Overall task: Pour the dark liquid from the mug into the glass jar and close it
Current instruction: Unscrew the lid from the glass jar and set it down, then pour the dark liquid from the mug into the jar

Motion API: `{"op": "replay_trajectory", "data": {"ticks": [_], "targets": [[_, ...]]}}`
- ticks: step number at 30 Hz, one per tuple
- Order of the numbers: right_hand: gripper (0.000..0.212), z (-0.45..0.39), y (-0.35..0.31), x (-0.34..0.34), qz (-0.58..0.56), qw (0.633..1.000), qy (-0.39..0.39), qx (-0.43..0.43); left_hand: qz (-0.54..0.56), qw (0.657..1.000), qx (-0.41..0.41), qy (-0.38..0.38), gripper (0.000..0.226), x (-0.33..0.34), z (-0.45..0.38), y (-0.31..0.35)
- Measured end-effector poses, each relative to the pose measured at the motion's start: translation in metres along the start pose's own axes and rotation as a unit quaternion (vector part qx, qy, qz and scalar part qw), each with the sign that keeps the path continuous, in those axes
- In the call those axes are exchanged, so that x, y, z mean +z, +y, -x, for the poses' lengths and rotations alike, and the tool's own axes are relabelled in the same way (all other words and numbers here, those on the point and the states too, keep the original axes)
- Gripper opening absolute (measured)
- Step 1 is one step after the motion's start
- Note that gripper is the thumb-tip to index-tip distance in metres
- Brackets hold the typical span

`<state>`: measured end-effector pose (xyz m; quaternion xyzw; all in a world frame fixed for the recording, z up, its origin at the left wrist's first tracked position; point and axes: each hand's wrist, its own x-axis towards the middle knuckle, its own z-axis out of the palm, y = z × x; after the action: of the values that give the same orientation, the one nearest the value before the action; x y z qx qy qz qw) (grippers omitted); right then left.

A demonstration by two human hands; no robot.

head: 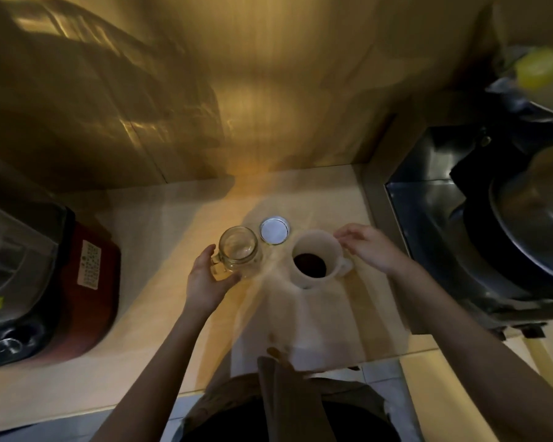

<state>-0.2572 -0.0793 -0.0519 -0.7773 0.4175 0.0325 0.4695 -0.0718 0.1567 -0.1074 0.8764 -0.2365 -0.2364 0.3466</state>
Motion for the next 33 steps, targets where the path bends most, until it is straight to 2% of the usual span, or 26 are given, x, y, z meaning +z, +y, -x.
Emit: {"op": "replay_trajectory", "data": {"ticks": [7,9,12,16,21,24,27,33], "targets": [[0.015,0.028,0.022,0.027,0.075,0.997,0.022,-0.018,0.006,1.0,-0.001,0.022,0.05,0.001,0.005,0.001],[0.015,0.03,0.022,0.03,0.042,0.998,0.033,-0.013,0.031,0.999,-0.024,0.025,0.043,0.0,0.004,0.0],[0.03,0.033,0.017,0.036,-0.016,1.0,0.022,0.001,0.078,0.995,-0.056,0.026,0.035,-0.001,0.002,-0.002],[0.031,0.035,0.015,0.047,-0.078,0.997,0.027,-0.001,0.111,0.991,-0.062,0.03,0.026,-0.002,0.0,-0.003],[0.032,0.032,0.004,0.055,-0.163,0.984,0.072,-0.005,0.161,0.984,-0.071,0.011,0.013,-0.003,-0.001,-0.008],[0.031,0.03,-0.006,0.05,-0.2,0.975,0.091,-0.016,0.205,0.975,-0.084,-0.009,0.01,-0.005,-0.003,-0.01],[0.04,0.027,-0.015,0.039,-0.223,0.97,0.092,-0.043,0.222,0.971,-0.088,-0.019,0.007,-0.005,-0.005,-0.008],[0.037,0.028,-0.046,0.019,-0.23,0.962,0.119,-0.081,0.23,0.966,-0.092,-0.074,0.015,-0.002,-0.002,0.001]]}}
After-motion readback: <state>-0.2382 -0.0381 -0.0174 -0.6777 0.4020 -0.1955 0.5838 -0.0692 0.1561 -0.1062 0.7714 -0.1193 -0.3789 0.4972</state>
